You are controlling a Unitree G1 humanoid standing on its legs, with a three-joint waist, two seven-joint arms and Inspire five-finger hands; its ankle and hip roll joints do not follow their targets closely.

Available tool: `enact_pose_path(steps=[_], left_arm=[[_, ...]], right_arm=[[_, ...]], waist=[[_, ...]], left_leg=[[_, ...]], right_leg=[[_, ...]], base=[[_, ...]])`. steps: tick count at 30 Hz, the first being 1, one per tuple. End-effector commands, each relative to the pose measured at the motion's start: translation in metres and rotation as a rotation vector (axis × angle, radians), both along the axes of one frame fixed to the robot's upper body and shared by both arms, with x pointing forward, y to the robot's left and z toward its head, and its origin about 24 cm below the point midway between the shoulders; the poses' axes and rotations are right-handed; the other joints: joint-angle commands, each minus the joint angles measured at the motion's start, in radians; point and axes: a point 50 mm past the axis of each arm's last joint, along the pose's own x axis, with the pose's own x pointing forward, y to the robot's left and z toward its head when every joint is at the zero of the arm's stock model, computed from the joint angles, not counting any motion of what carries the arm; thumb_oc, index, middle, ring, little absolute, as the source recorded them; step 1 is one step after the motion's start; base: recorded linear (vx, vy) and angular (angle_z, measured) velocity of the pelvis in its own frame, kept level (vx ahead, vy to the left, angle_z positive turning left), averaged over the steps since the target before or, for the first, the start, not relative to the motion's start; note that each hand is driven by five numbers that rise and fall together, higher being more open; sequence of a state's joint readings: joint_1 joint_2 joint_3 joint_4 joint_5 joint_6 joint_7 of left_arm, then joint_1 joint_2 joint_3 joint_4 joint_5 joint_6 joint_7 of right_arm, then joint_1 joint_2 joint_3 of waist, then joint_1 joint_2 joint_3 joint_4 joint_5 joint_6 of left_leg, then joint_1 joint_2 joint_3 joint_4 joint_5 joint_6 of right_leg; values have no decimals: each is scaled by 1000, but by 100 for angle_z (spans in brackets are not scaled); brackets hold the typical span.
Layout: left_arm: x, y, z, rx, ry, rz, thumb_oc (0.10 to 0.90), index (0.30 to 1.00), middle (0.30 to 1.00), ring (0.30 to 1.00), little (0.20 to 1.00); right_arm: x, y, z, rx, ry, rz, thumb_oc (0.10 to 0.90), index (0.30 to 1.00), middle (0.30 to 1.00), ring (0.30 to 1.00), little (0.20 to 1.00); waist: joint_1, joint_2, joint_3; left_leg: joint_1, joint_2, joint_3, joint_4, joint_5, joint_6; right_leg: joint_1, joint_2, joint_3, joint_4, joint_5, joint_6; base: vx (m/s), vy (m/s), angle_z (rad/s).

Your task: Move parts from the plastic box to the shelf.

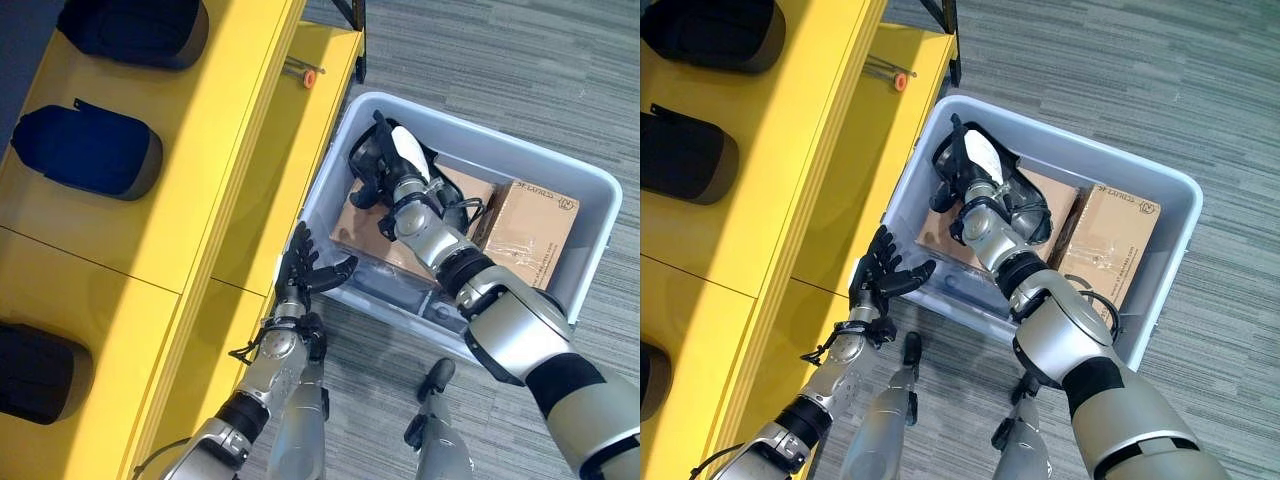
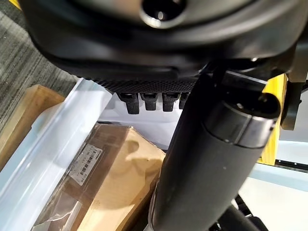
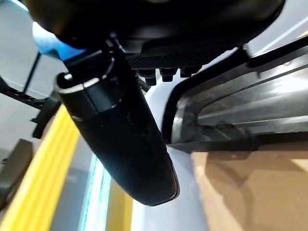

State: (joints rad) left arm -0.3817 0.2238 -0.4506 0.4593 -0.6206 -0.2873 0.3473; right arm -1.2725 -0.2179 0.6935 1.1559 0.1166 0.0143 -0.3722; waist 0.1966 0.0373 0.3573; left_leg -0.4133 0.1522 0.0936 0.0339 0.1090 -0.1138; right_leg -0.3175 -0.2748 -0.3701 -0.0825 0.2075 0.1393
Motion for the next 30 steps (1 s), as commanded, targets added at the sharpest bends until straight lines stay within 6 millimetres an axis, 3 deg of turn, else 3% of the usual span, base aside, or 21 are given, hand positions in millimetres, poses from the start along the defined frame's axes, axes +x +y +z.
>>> enact_pose_path(steps=[1,12,30], left_arm=[[1,-2,23,50,-118,-47,900,1000,1000,1000,1000],[0,-7,26,36,-133,-58,900,1000,1000,1000,1000],[0,-8,27,4,-128,-27,900,1000,1000,1000,1000]], right_arm=[[-3,16,102,-59,-326,37,900,1000,1000,1000,1000],[-1,-4,111,-93,-347,-30,900,1000,1000,1000,1000],[0,8,96,-93,-313,-9,900,1000,1000,1000,1000]], waist=[[43,-6,55],[48,20,75],[47,19,112]], left_leg=[[8,4,10,27,39,-40],[-38,-11,15,11,43,-38],[-75,-21,7,12,33,-29]], right_leg=[[114,-96,64,187,-95,77],[77,-98,63,172,-84,85],[64,-97,49,170,-87,83]], base=[[0,0,0],[0,0,0],[2,3,3]])
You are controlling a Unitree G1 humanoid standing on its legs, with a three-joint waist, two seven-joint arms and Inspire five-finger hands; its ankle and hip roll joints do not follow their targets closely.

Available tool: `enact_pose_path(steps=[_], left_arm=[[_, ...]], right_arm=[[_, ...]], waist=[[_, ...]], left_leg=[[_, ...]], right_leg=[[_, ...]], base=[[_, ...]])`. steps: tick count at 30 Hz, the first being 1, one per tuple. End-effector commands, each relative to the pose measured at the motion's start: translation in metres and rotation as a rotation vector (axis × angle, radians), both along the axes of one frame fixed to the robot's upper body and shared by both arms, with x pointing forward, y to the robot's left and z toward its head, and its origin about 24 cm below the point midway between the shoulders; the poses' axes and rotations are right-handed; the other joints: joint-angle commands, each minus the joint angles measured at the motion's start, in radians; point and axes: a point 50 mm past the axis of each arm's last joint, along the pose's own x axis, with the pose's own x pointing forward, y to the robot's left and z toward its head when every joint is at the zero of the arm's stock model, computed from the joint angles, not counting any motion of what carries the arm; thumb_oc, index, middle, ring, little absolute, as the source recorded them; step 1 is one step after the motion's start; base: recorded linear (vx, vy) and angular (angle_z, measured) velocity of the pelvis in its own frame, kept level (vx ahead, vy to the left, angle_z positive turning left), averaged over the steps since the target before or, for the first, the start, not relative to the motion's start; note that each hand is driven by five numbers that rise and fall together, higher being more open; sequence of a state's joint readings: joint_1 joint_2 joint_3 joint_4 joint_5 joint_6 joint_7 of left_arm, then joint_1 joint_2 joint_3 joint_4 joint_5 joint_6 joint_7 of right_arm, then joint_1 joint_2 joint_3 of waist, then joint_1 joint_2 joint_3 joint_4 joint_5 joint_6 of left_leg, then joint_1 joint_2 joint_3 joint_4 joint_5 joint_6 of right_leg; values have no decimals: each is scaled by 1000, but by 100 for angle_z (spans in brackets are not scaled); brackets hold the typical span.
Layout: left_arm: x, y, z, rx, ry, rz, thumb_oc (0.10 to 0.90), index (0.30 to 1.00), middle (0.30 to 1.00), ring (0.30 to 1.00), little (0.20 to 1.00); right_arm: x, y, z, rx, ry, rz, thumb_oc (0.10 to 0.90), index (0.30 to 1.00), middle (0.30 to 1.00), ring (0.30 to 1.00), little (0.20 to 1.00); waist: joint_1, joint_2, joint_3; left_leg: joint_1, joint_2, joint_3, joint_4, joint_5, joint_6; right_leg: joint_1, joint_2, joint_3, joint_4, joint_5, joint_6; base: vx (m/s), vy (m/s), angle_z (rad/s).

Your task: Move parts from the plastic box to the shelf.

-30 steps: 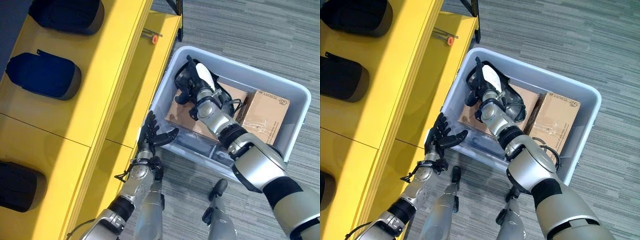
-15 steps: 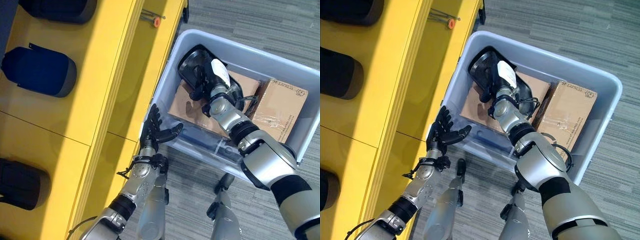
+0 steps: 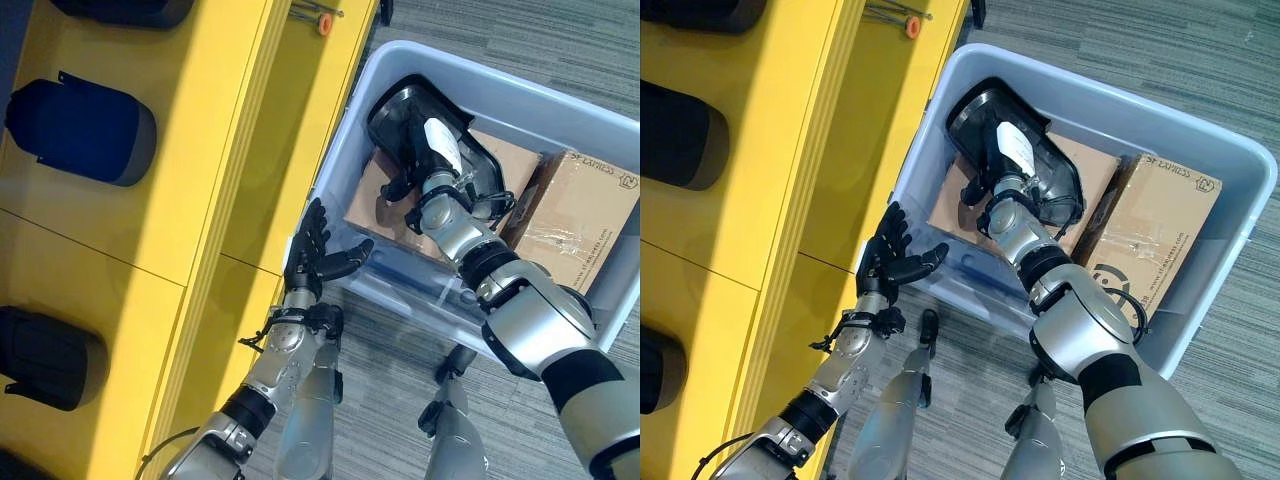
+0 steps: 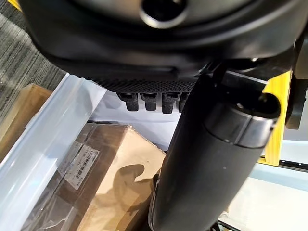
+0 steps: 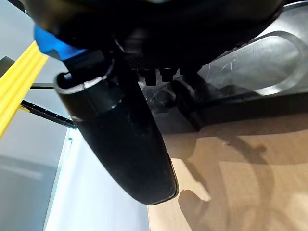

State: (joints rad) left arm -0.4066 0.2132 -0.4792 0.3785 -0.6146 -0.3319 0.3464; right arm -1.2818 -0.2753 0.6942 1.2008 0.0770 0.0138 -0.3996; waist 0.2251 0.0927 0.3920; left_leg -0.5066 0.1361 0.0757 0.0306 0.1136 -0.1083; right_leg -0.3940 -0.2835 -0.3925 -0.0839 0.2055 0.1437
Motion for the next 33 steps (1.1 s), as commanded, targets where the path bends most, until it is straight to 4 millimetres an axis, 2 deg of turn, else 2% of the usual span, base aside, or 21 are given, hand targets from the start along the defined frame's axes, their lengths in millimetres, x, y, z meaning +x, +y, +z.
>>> enact_pose_path(steps=[1,18,22,23,26,33], left_arm=[[-2,10,1,45,-4,35,900,1000,1000,1000,1000],[-2,8,1,37,-1,38,900,1000,1000,1000,1000],[-3,10,-1,54,-1,41,900,1000,1000,1000,1000],[-3,10,-1,54,0,41,900,1000,1000,1000,1000],[-3,14,1,58,-18,57,900,1000,1000,1000,1000],[-4,21,0,60,-20,82,900,1000,1000,1000,1000]], right_arm=[[-4,38,91,-52,-277,100,900,1000,1000,1000,1000],[-1,32,79,-62,-236,70,900,1000,1000,1000,1000],[-2,37,64,-303,-221,97,900,1000,1000,1000,1000],[-2,37,64,-303,-221,98,900,1000,1000,1000,1000],[-4,46,56,-445,-236,145,900,1000,1000,1000,1000],[-7,53,50,-542,-244,191,900,1000,1000,1000,1000]], waist=[[20,-37,79],[26,-32,93],[17,-41,93],[17,-41,93],[4,-50,93],[-14,-64,98]], left_leg=[[18,-5,24,15,28,-35],[9,-16,19,15,23,-29],[17,-15,21,16,20,-29],[18,-15,21,16,20,-29],[22,-14,24,16,18,-32],[24,-6,28,22,17,-33]], right_leg=[[140,-88,71,171,-86,79],[144,-90,64,166,-88,81],[151,-91,68,163,-84,81],[151,-91,68,163,-84,81],[151,-89,73,164,-83,82],[144,-85,81,170,-86,79]], base=[[0,0,0],[0,0,0],[0,0,0],[0,0,0],[0,0,0],[0,0,0]])
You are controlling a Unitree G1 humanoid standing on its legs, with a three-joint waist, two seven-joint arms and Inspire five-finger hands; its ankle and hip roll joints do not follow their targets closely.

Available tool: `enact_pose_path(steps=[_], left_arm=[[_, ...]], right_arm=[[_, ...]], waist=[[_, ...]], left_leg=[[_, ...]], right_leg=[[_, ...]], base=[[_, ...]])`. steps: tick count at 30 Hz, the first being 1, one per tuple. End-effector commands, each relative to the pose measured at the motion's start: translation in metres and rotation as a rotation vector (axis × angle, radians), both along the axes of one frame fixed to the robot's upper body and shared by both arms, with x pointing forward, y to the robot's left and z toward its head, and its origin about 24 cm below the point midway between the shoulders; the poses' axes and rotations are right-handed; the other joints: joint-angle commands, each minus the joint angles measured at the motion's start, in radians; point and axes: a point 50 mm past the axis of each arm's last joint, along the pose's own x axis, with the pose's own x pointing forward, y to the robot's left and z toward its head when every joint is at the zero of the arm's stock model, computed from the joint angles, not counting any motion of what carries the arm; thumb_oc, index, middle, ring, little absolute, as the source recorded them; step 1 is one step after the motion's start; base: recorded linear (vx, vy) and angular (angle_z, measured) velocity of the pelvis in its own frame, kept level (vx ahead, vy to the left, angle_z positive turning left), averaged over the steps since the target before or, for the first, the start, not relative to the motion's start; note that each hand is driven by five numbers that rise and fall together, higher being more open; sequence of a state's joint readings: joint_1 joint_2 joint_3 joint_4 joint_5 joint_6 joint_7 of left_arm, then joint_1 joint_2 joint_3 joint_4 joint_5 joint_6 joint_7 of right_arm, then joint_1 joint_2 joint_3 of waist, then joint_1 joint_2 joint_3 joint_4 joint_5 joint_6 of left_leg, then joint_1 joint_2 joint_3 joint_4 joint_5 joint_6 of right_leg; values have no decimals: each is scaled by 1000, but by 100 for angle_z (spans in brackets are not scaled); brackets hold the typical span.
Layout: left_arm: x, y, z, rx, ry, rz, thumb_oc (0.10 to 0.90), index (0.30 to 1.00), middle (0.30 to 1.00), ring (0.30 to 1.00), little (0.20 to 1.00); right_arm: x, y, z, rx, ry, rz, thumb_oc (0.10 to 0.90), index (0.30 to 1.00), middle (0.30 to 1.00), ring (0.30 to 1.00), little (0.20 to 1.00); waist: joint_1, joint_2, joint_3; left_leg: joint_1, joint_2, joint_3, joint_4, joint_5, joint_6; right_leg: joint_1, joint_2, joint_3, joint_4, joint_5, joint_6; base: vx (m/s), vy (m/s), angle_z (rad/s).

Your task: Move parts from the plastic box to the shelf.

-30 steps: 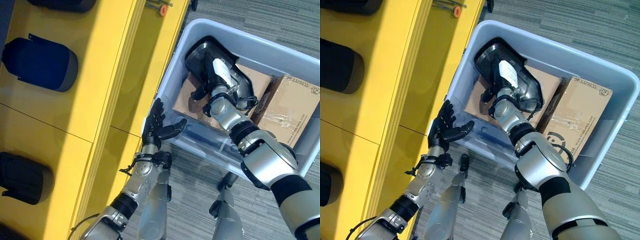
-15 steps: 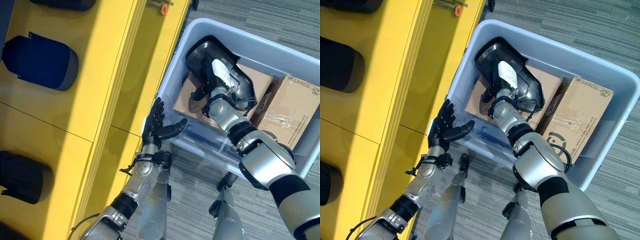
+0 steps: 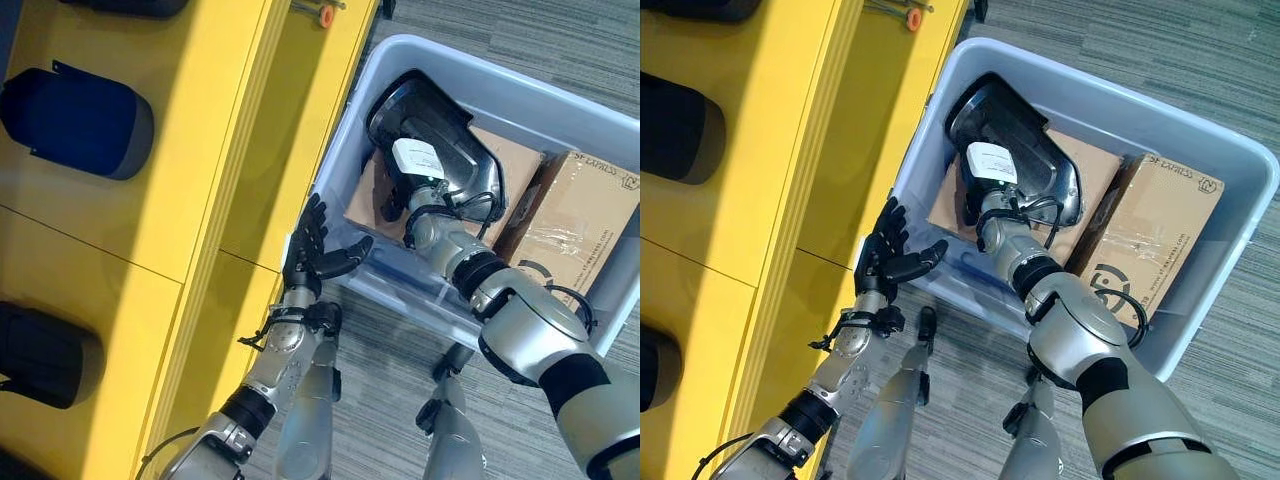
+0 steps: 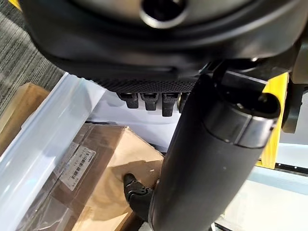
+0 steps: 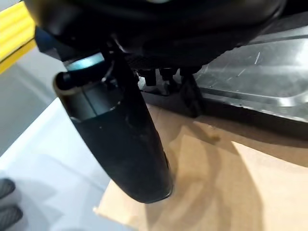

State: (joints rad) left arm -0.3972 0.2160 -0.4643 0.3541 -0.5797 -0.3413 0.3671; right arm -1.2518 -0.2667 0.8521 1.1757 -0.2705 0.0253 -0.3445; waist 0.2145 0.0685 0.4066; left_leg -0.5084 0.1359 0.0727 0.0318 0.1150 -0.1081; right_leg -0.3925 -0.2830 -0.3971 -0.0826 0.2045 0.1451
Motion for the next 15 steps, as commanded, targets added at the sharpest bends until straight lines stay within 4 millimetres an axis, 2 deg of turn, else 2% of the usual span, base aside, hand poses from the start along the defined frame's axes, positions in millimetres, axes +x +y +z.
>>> enact_pose_path(steps=[1,6,15], left_arm=[[-3,21,-4,51,12,64,900,1000,1000,1000,1000],[-4,28,-6,51,12,86,900,1000,1000,1000,1000],[-5,35,-6,39,13,109,900,1000,1000,1000,1000]], right_arm=[[-3,33,68,-54,-211,142,900,1000,1000,1000,1000],[-5,35,63,-95,-203,170,900,1000,1000,1000,1000],[-5,24,61,-136,-193,169,900,1000,1000,1000,1000]], waist=[[-10,-45,86],[-24,-54,90],[-41,-68,95]], left_leg=[[28,-2,31,20,15,-34],[34,3,35,20,15,-35],[44,13,41,16,16,-36]], right_leg=[[141,-83,89,170,-86,77],[139,-80,95,178,-87,76],[130,-74,107,186,-90,74]], base=[[0,0,0],[0,0,0],[0,0,0]])
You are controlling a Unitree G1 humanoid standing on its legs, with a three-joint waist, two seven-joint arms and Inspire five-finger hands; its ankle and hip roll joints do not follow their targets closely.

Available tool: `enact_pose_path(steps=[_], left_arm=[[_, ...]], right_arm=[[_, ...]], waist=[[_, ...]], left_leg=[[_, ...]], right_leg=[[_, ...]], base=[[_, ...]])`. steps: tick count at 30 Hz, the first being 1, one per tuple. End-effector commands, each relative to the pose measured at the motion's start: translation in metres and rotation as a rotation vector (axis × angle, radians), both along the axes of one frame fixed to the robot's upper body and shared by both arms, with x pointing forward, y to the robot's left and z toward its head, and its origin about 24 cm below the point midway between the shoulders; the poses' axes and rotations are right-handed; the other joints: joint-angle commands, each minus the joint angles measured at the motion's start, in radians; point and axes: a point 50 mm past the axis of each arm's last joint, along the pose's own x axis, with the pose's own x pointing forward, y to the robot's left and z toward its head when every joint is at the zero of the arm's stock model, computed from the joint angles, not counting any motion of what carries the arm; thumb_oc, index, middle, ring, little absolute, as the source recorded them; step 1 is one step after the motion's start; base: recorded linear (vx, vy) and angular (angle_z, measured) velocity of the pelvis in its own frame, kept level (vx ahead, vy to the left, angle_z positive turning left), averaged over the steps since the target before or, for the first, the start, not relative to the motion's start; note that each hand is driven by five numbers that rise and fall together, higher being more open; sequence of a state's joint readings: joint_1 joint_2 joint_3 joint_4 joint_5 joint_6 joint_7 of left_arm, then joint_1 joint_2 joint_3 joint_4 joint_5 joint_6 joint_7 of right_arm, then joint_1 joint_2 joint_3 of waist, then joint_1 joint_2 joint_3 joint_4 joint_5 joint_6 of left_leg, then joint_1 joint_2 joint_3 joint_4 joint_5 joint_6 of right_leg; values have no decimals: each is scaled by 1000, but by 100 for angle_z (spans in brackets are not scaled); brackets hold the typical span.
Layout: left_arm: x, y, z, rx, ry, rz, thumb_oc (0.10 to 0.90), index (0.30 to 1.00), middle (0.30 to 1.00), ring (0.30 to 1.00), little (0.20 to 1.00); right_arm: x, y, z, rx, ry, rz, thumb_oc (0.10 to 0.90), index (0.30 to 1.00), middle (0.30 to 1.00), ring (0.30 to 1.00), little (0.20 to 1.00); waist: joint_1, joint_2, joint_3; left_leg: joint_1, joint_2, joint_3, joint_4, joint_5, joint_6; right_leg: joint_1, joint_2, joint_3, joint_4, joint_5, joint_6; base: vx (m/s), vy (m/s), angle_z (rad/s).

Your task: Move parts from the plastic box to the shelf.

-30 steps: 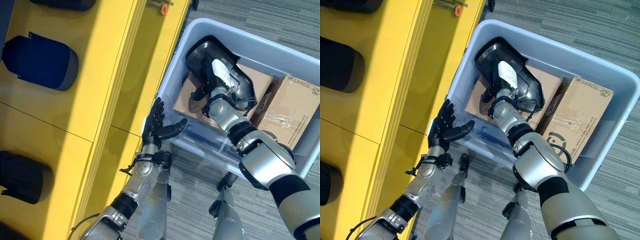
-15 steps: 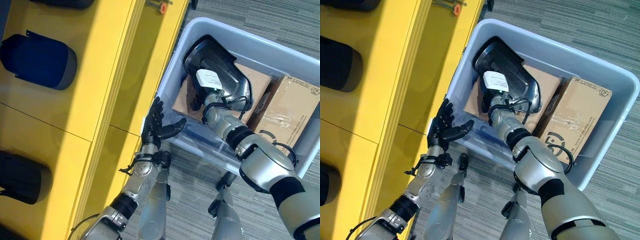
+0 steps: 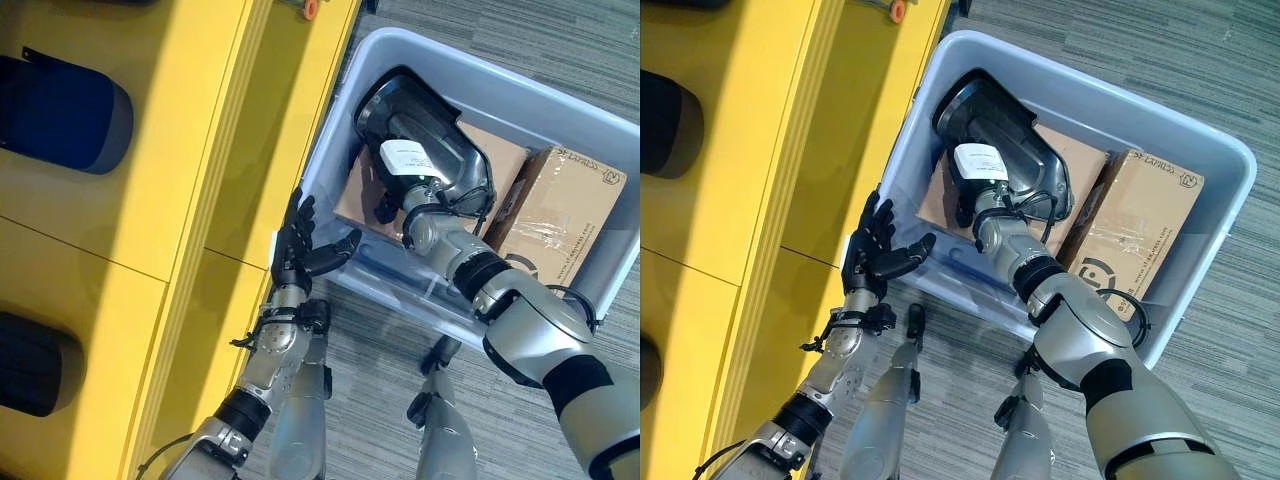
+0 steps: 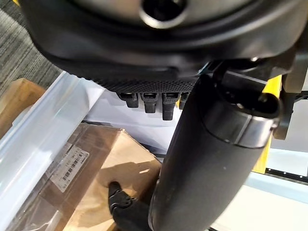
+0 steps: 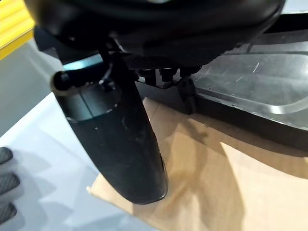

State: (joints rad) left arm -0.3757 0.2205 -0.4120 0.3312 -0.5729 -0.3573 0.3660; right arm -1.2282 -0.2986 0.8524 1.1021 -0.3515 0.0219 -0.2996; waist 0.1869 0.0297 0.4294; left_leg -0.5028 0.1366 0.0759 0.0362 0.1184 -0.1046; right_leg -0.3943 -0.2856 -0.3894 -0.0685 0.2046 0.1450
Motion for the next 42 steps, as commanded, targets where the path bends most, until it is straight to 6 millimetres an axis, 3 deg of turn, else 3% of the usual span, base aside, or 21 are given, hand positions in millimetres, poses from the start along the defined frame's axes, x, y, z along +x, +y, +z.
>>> enact_pose_path(steps=[1,22,37,42], left_arm=[[-5,23,-10,61,43,64,900,1000,1000,1000,1000],[-7,39,-14,57,57,127,900,1000,1000,1000,1000],[-12,47,-17,56,57,142,900,1000,1000,1000,1000],[-14,50,-17,55,53,144,900,1000,1000,1000,1000]], right_arm=[[-2,22,60,-54,-191,128,900,1000,1000,1000,1000],[-9,-4,34,-85,-99,158,900,1000,1000,1000,1000],[-24,-21,16,-234,-14,248,900,1000,1000,1000,1000],[-32,-36,10,-316,31,276,900,1000,1000,1000,1000]], waist=[[-16,-31,73],[-59,-66,91],[-73,-88,91],[-76,-97,91]], left_leg=[[40,13,39,13,11,-40],[54,32,49,13,10,-41],[58,38,48,11,11,-44],[60,39,46,14,11,-46]], right_leg=[[131,-72,100,175,-90,74],[107,-58,114,207,-102,67],[104,-53,114,212,-105,69],[107,-50,113,216,-106,69]], base=[[0,0,0],[-4,-3,-1],[0,0,0],[0,0,0]])
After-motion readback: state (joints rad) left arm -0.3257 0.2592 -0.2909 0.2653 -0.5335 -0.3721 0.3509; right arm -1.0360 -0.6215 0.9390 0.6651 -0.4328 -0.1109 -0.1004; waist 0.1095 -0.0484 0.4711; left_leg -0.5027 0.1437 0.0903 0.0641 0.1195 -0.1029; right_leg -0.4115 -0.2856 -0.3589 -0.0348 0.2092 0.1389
